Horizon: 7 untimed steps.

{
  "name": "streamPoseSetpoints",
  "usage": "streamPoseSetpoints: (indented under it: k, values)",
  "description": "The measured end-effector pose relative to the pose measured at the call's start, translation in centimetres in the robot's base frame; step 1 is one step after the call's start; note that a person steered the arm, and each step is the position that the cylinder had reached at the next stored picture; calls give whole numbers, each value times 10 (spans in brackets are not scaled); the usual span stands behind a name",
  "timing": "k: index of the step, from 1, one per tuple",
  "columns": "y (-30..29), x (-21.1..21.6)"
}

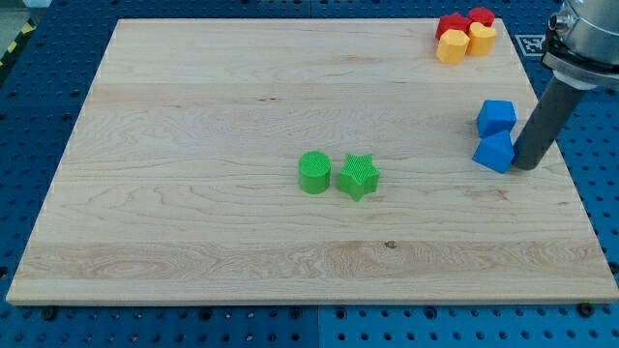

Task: Push the blue triangle into the blue cube

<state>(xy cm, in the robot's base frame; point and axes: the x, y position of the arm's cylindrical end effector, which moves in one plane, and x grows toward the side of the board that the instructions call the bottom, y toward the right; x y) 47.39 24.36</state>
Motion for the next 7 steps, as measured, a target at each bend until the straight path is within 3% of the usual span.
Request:
streamPoseSetpoints:
  k: [3, 5, 7]
  values:
    - [-33, 29]
    - [-86, 14]
    - [-50, 10]
